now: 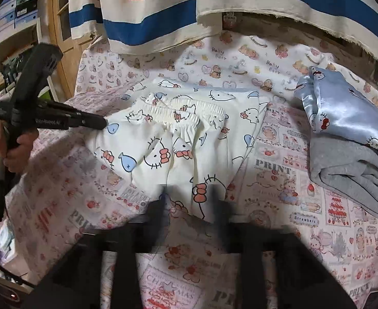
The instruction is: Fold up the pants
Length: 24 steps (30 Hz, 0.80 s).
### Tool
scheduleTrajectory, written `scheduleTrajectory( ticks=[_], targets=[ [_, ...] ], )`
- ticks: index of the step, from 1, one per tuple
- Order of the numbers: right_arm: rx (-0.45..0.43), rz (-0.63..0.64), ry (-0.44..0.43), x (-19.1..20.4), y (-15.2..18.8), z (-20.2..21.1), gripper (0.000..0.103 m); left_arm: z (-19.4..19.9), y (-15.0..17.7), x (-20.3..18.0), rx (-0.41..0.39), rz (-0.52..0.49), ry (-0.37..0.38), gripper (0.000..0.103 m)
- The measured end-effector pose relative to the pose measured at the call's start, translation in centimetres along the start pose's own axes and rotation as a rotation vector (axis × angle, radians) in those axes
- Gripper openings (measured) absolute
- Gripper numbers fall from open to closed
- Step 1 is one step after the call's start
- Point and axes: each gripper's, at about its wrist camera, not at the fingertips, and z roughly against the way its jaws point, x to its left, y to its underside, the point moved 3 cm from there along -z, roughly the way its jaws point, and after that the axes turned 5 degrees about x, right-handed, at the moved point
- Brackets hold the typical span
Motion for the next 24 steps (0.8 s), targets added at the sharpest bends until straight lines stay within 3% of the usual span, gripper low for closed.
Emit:
scheduleTrajectory(
  ticks=[1, 3, 4, 10, 11, 15, 18, 20, 23, 24],
  targets=[
    [0.016, -0.006, -0.010, 0.0, 0.1, -0.4, 0.048, 0.2, -0.1, 0.0, -0.013, -0.001, -0.010, 0.004],
    [0.047, -0.017, -0.049, -0.1, 0.3, -1.4, 0.019, 0.5, -0.2, 0.4, -0.032, 0.006, -0.041, 0.002],
    [0.058, -0.023, -0.059, -0.1, 0.3, -1.8, 0.016, 0.5, -0.2, 0.6, -0.036, 0.013, -0.052, 0.002],
    [0.066, -0.023, -0.045, 0.2, -0.3, -2.9, 0.014, 0.1, -0.2, 1.5, -0.012, 0.042, -0.026, 0.002],
    [0.069, -0.016, -0.046, 0.4, -0.4, -2.8, 0.005, -0.2, -0.1, 1.3, 0.006, 0.029, -0.016, 0.002],
    [-0.001, 0.007, 0.068, 0.5, -1.0, -1.0, 0.002, -1.5, 0.6, 0.4, 0.110, 0.001, 0.081, 0.020],
    [-0.046, 0.025, 0.210, -0.2, -2.5, 0.0, 0.001, -1.8, 0.8, 0.0, 0.119, -0.030, 0.028, 0.023],
    [-0.045, 0.034, 0.291, -0.8, -4.0, 0.0, 0.001, -2.1, 0.9, 0.1, 0.136, -0.023, 0.042, 0.024],
    [-0.055, 0.022, 0.317, -1.3, -5.6, 0.6, 0.001, -2.0, 1.0, 0.1, 0.132, -0.028, 0.039, 0.024],
    [-0.068, 0.025, 0.334, -1.3, -5.9, 1.0, 0.001, -1.9, 1.0, 0.2, 0.127, -0.030, 0.037, 0.014]
  ],
)
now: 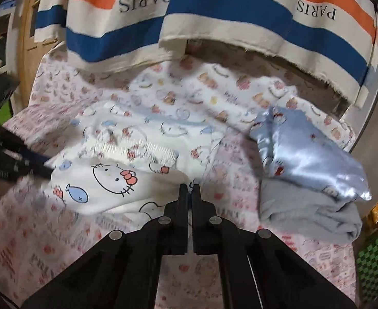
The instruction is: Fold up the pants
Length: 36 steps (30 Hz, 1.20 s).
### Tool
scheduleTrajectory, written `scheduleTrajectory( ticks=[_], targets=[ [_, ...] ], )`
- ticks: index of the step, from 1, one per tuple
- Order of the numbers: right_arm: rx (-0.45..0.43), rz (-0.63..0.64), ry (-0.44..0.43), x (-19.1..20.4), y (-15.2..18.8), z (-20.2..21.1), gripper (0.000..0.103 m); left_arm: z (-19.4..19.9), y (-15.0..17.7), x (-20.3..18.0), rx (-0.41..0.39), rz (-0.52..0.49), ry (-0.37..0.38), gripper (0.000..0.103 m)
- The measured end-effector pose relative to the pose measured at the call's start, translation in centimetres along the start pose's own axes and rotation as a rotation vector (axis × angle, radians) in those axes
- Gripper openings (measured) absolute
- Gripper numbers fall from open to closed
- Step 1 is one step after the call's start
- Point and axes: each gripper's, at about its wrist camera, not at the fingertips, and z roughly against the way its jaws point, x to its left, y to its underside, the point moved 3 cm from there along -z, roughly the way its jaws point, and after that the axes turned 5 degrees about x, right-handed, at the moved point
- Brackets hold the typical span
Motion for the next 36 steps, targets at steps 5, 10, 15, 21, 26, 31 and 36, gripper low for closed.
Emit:
scheduleTrajectory(
  ticks=[5, 10, 15, 21, 26, 31, 36],
  targets=[
    [-0.015, -0.003, -0.001, -0.2, 0.7, 0.9, 0.001, 1.8, -0.2, 0.0, -0.114, -0.012, -0.061, 0.002],
    [0.068, -0.016, -0.047, 0.0, 3.4, -0.3, 0.001, 4.6, -0.2, 1.6, -0.204, 0.046, -0.050, 0.002],
    [0.146, 0.009, -0.127, 0.8, 5.5, -1.2, 0.001, 3.1, 1.5, 1.4, -0.126, 0.009, -0.088, 0.003],
    [0.065, -0.120, -0.232, -0.6, 6.7, -1.2, 0.002, 3.2, 4.1, 0.1, -0.163, -0.028, -0.149, 0.008],
    [0.032, -0.157, -0.312, -0.8, 6.7, -0.4, 0.013, 6.4, 5.3, -1.7, -0.294, -0.051, -0.193, 0.037],
    [0.045, -0.141, -0.336, -0.6, 7.0, -0.1, 0.065, 5.1, 5.8, -0.4, -0.217, 0.016, -0.197, 0.047],
    [0.106, -0.146, -0.370, -0.2, 6.7, -1.6, 0.065, 2.7, 5.3, 1.5, -0.152, 0.102, -0.096, 0.048]
  ],
)
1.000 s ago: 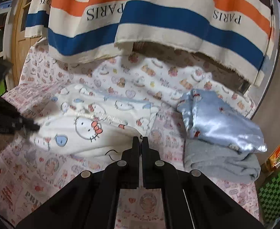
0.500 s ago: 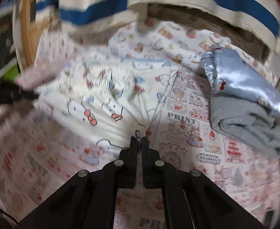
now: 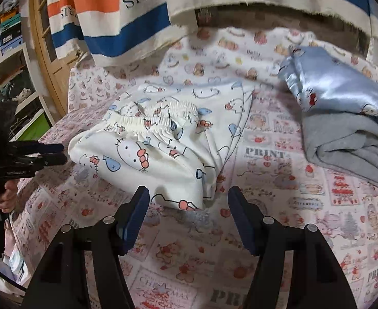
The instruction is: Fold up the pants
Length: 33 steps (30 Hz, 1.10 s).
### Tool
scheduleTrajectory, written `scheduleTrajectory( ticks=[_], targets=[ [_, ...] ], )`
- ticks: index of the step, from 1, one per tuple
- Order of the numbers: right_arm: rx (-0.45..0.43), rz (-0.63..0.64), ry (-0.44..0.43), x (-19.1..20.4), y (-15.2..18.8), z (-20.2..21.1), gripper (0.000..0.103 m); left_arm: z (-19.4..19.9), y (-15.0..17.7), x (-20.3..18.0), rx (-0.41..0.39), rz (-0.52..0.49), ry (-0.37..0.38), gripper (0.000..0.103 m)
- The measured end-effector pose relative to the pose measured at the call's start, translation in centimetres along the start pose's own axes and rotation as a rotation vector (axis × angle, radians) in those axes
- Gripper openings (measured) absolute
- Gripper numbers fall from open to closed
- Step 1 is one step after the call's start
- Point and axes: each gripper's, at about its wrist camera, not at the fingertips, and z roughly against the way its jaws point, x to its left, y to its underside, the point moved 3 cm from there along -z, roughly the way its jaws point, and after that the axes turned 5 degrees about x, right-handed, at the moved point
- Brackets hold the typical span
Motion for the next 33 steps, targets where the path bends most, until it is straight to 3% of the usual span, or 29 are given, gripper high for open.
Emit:
scheduleTrajectory(
  ticks=[5, 6, 7, 8, 10, 13, 14, 17, 21, 27, 30, 33],
  targets=[
    [0.048, 0.017, 0.003, 0.3, -1.2, -2.7, 0.066, -1.0, -1.5, 0.1, 0.000, 0.042, 0.111, 0.047],
    [0.045, -0.005, 0.008, 0.0, -1.5, -3.0, 0.066, -1.3, -1.7, 0.1, 0.000, 0.056, 0.115, 0.043],
    [0.043, -0.039, 0.001, -0.2, -1.8, -3.3, 0.066, -1.4, -1.8, 0.1, -0.012, 0.067, 0.097, 0.036],
    [0.063, -0.061, -0.018, -0.3, -1.9, -3.7, 0.065, -1.5, -1.9, 0.2, -0.016, 0.075, 0.092, 0.010],
    [0.069, -0.050, -0.024, 0.1, -2.0, -3.7, 0.049, -1.8, -1.9, 0.1, 0.006, 0.081, 0.127, 0.005],
    [0.070, -0.014, -0.011, 1.1, -2.0, -3.5, 0.011, -1.4, -1.8, -0.5, -0.014, 0.050, 0.084, 0.005],
    [0.050, -0.013, 0.002, 1.4, -2.0, -3.1, 0.007, -1.1, -1.7, -0.8, -0.023, 0.047, 0.070, 0.005],
    [-0.014, 0.015, 0.017, 2.2, -2.2, -0.9, 0.006, 0.6, -1.3, -1.5, -0.066, 0.027, 0.047, 0.004],
    [-0.019, 0.016, -0.045, 3.6, -1.2, 2.4, 0.006, 4.6, 0.3, -2.8, -0.130, -0.001, 0.053, 0.004],
    [-0.019, 0.068, -0.032, 6.1, 3.3, 6.8, 0.006, 9.7, 5.9, -5.6, -0.171, -0.073, 0.082, 0.004],
    [-0.039, 0.058, -0.056, 6.5, 5.6, 8.8, 0.006, 10.7, 8.2, -6.4, -0.172, -0.074, 0.091, 0.005],
    [-0.058, 0.076, -0.047, 7.5, 7.5, 9.5, 0.006, 10.5, 9.6, -6.6, -0.172, -0.060, 0.055, 0.005]
  ],
)
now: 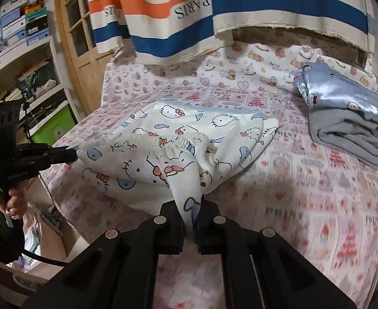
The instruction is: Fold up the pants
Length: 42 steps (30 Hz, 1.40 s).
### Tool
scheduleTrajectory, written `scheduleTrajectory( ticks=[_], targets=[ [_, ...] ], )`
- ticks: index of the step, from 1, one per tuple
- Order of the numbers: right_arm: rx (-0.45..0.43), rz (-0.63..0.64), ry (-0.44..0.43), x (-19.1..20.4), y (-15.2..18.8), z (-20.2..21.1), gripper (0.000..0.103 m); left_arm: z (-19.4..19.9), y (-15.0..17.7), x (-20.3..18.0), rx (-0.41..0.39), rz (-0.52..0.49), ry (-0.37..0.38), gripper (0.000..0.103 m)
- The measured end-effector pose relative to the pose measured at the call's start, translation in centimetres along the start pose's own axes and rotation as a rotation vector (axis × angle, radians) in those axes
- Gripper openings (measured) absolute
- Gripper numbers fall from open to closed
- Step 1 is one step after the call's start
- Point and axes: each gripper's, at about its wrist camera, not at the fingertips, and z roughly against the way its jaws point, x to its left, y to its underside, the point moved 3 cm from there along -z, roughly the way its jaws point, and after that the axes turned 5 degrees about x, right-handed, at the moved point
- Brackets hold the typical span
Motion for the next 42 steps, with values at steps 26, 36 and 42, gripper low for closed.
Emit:
scheduleTrajectory(
  ticks=[26, 36, 42],
  targets=[
    [-0.263, 0.240, 0.074, 2.0, 5.5, 1.2, 0.064, 0.7, 4.8, -1.3, -0.191, -0.007, -0.205, 0.043],
    [-0.216, 0.203, -0.021, 4.4, 4.3, -2.0, 0.051, -0.4, 4.0, -5.0, -0.213, -0.068, -0.088, 0.044],
    [-0.047, 0.266, -0.080, 2.5, 3.7, -3.9, 0.057, -2.8, 3.5, -3.8, -0.058, -0.113, -0.030, 0.046]
  ],
)
